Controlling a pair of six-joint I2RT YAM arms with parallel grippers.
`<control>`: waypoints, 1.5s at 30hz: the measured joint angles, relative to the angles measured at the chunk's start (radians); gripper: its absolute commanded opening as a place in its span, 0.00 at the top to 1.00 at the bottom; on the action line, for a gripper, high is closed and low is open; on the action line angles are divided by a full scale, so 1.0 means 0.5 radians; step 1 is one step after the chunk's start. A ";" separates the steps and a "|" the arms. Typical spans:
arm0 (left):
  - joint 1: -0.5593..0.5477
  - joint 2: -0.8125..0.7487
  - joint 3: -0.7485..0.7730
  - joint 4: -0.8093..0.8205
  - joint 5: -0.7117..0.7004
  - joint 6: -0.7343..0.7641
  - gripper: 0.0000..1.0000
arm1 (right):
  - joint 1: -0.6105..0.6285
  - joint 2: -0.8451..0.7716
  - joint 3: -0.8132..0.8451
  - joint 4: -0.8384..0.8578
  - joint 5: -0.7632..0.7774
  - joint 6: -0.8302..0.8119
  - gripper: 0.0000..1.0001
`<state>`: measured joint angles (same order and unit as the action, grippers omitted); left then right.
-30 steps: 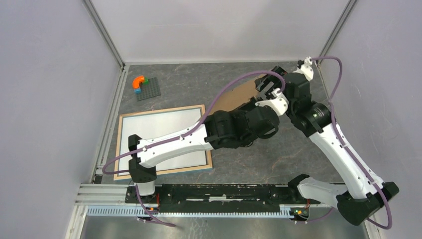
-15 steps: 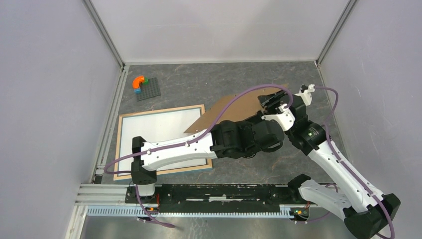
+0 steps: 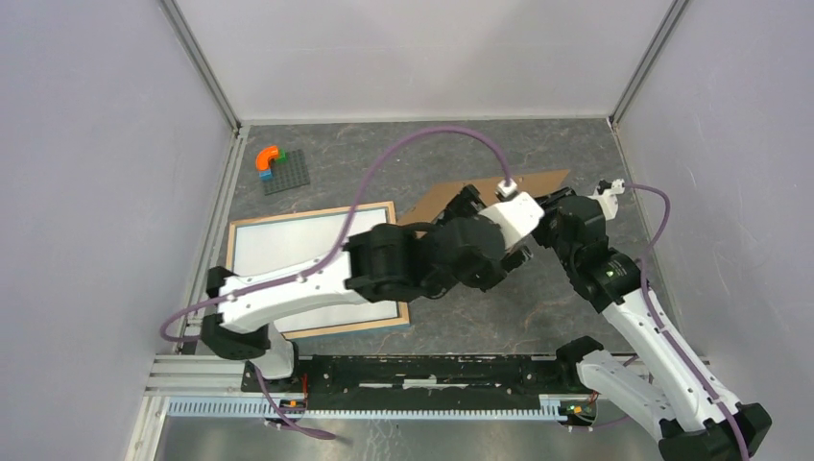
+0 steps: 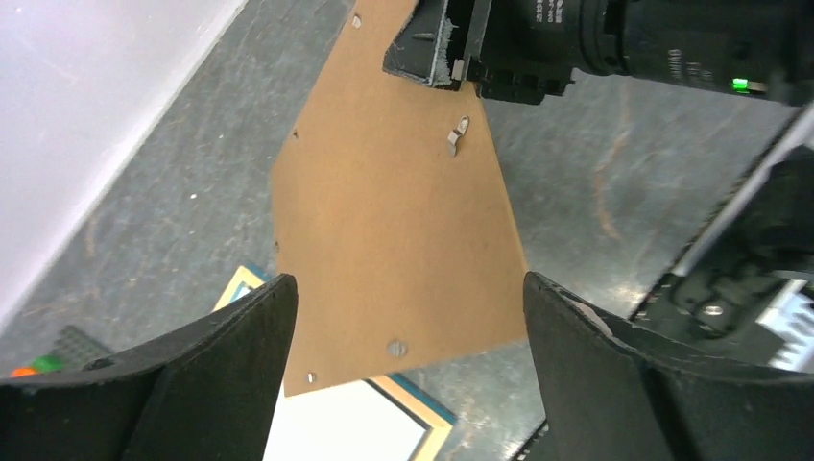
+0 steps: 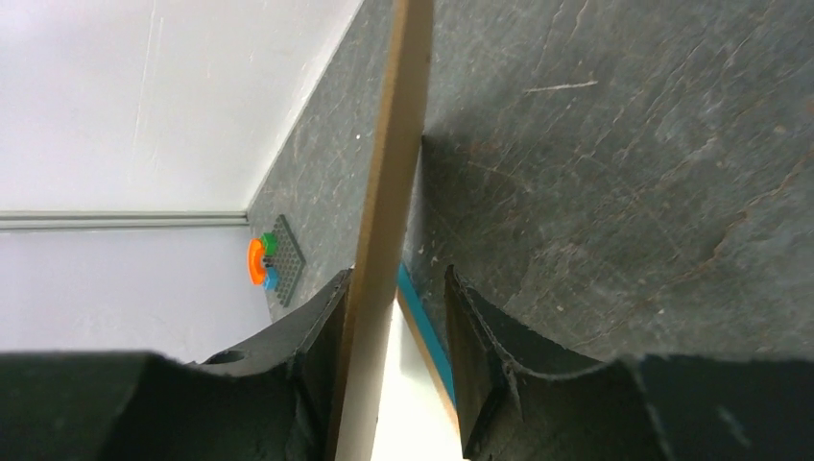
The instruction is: Put the photo into the frame
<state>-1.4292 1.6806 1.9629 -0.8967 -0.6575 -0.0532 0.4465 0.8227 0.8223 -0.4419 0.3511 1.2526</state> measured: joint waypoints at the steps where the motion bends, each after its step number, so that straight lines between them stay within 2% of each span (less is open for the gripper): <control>1: 0.000 -0.046 0.004 -0.007 0.033 -0.021 0.03 | -0.040 -0.002 -0.001 -0.001 -0.032 -0.029 1.00; 10: 0.074 -0.435 0.111 -0.044 0.206 -0.088 0.00 | -0.356 0.079 -0.005 0.138 -0.409 -0.481 1.00; 19: 0.591 -0.520 0.063 0.052 0.333 -0.097 0.00 | -0.645 0.283 0.005 0.346 -0.920 -1.009 1.00; 22: 0.732 -0.604 -0.111 0.154 0.325 -0.098 0.00 | -0.665 0.322 0.078 0.318 -1.016 -1.173 1.00; 27: 0.879 -0.912 -0.563 0.366 0.302 -0.099 0.00 | -0.721 0.343 0.235 0.270 -1.188 -1.373 1.00; 31: 0.980 -1.129 -0.768 0.506 0.323 -0.101 0.00 | -0.754 0.360 0.318 0.253 -1.315 -1.427 1.00; 37: 0.997 -1.337 -0.974 0.677 0.317 -0.101 0.00 | -0.764 0.424 0.407 0.202 -1.435 -1.399 1.00; 38: 0.997 -1.339 -0.988 0.689 0.318 -0.101 0.00 | -0.767 0.430 0.408 0.199 -1.445 -1.376 0.98; 44: 0.997 -1.240 -0.994 0.719 0.418 -0.133 0.00 | -0.793 0.401 0.318 0.249 -1.483 -1.148 0.42; 45: 0.997 -1.215 -0.995 0.719 0.447 -0.150 0.00 | -0.793 0.384 0.268 0.283 -1.493 -1.109 0.35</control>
<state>-0.9306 1.0733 1.4654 -0.5369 -0.4339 -0.1284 0.0498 1.0145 0.9562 -0.3004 -0.3954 0.6983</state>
